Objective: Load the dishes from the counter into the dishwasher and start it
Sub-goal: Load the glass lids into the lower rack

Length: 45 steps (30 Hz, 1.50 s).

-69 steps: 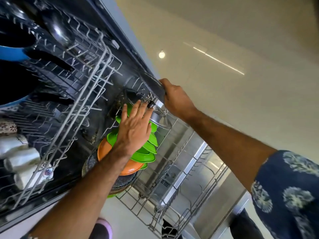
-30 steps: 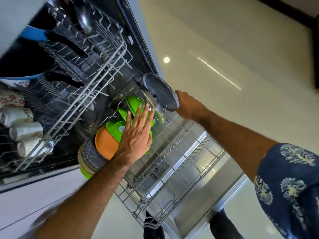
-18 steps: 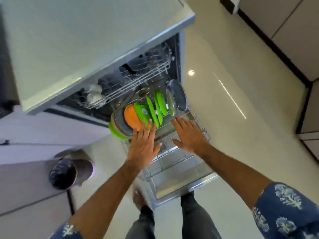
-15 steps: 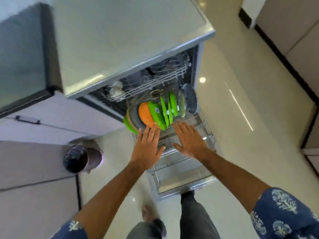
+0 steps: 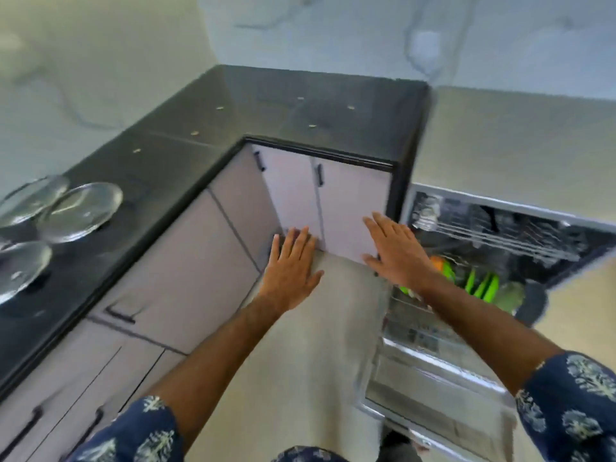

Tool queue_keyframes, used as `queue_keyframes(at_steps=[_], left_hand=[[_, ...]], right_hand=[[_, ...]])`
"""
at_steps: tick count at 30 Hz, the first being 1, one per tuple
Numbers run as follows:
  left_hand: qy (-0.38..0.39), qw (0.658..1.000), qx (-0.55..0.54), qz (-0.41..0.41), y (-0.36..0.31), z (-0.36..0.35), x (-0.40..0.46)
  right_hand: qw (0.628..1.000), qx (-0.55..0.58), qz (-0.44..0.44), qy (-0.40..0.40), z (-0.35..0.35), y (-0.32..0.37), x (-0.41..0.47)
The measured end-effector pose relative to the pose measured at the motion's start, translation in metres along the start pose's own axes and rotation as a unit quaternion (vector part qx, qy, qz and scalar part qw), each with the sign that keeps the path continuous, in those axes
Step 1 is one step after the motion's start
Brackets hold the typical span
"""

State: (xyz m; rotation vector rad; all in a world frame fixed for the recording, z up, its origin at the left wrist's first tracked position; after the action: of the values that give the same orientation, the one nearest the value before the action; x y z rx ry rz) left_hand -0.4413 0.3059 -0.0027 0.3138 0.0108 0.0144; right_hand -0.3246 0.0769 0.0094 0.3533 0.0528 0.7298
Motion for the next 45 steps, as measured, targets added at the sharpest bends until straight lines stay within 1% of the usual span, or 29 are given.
queue_keyframes(at_steps=[4,10,13,16,20,24,28,33,38,39,40,42,44,45], left_hand=[[-0.009,0.994,0.023,0.108,0.099,0.003,-0.064],[0.031,0.972,0.027,0.23,0.209,-0.011,-0.14],[0.046,0.957,0.016,0.286,0.248,-0.023,-0.164],[0.06,0.945,0.002,0.321,0.282,-0.036,-0.177],[0.062,0.926,-0.03,0.371,0.332,-0.053,-0.169],[0.057,0.909,-0.075,0.406,0.37,-0.063,-0.153],[0.079,0.897,-0.093,0.425,0.398,-0.08,-0.142],[0.068,0.884,-0.121,0.446,0.442,-0.108,-0.127],[0.039,0.868,-0.165,0.466,0.517,-0.145,-0.112],[0.034,0.867,-0.176,0.465,0.536,-0.153,-0.109],[0.032,0.864,-0.189,0.465,0.554,-0.159,-0.106],[0.029,0.856,-0.222,0.466,0.588,-0.17,-0.101],[0.037,0.846,-0.257,0.466,0.623,-0.181,-0.094],[0.041,0.84,-0.274,0.466,0.638,-0.185,-0.089]], right_hand=[[0.997,0.0,0.077,-0.004,0.003,0.101,0.054],[0.978,-0.008,0.208,0.007,-0.011,0.23,0.129],[0.967,0.0,0.255,0.022,-0.028,0.275,0.167],[0.96,0.031,0.274,0.049,-0.05,0.312,0.206],[0.948,0.078,0.294,0.089,-0.079,0.344,0.27],[0.943,0.155,0.254,0.15,-0.094,0.364,0.328],[0.928,0.218,0.218,0.209,-0.108,0.385,0.376],[0.91,0.282,0.139,0.271,-0.147,0.415,0.423],[0.875,0.362,0.036,0.319,-0.195,0.451,0.466],[0.863,0.39,0.001,0.322,-0.206,0.46,0.474],[0.841,0.431,-0.039,0.325,-0.215,0.468,0.482],[0.784,0.51,-0.117,0.334,-0.227,0.488,0.492],[0.74,0.558,-0.168,0.336,-0.238,0.507,0.503],[0.725,0.576,-0.185,0.33,-0.241,0.515,0.506]])
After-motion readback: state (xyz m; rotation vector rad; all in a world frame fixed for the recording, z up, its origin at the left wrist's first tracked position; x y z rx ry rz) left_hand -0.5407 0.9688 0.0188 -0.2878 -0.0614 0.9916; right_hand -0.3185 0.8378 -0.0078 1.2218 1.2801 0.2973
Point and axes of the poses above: each hand's wrist, its own x-axis towards the middle knuckle, its own z-axis out of the back of the hand, y = z × x, the point moved 1 cm from there along x, towards the middle knuckle, and after that the axes turned 12 degrees about x, right-handed, at the moved point
